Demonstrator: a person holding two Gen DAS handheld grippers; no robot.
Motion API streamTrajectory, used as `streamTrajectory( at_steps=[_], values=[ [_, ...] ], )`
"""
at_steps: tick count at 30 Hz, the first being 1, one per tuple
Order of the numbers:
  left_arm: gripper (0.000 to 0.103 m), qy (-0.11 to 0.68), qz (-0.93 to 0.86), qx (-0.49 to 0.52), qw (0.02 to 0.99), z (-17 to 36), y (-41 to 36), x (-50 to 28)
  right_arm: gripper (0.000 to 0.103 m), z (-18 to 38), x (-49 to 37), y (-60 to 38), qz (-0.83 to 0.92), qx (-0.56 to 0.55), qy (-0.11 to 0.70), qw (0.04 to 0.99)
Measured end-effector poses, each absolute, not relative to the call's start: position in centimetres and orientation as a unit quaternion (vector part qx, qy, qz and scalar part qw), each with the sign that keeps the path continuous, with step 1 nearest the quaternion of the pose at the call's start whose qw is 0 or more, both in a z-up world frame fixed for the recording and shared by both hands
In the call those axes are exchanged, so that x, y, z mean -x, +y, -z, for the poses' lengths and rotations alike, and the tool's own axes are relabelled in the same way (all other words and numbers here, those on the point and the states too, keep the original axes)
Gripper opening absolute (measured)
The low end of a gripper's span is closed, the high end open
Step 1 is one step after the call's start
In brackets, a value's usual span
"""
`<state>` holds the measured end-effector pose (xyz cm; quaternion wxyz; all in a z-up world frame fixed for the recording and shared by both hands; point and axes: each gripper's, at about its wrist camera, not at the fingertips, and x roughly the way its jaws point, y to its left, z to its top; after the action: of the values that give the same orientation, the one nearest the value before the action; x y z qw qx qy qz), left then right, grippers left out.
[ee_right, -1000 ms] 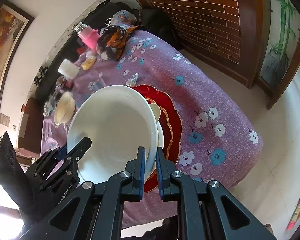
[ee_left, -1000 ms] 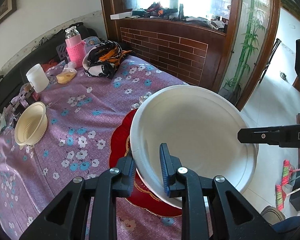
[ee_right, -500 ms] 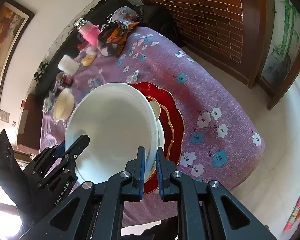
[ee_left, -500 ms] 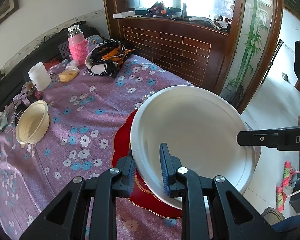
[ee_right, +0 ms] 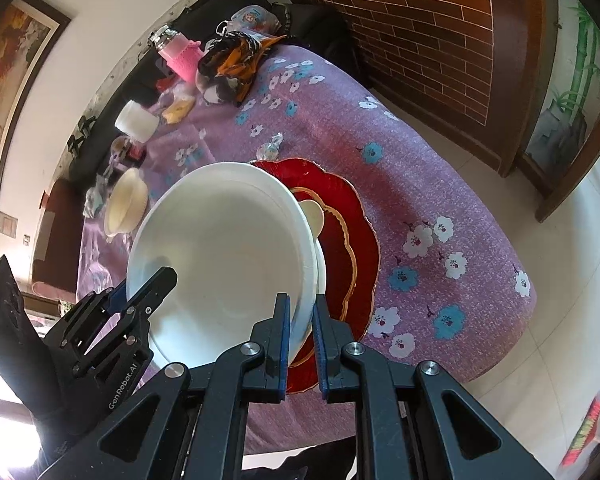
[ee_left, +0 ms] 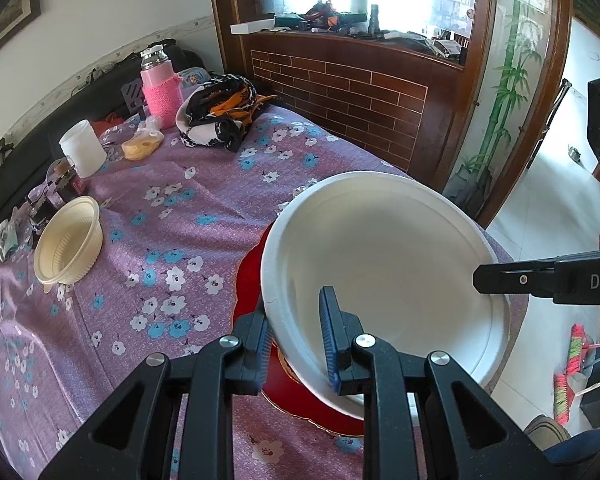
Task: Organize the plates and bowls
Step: 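Lower the white bowl onto the cream bowl with both grippers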
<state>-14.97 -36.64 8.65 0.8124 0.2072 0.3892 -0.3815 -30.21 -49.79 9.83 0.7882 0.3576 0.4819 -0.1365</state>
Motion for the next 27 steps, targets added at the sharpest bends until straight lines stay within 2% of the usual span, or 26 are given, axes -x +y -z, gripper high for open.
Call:
streamTrajectory(
  at_steps=[27],
  values=[
    [0.021, 0.386, 0.383, -0.210, 0.813, -8.68, -36.60, 15.27, 0.014, -9.80, 30.30, -49.54, 0.138, -0.355, 0.483, 0.788]
  ],
)
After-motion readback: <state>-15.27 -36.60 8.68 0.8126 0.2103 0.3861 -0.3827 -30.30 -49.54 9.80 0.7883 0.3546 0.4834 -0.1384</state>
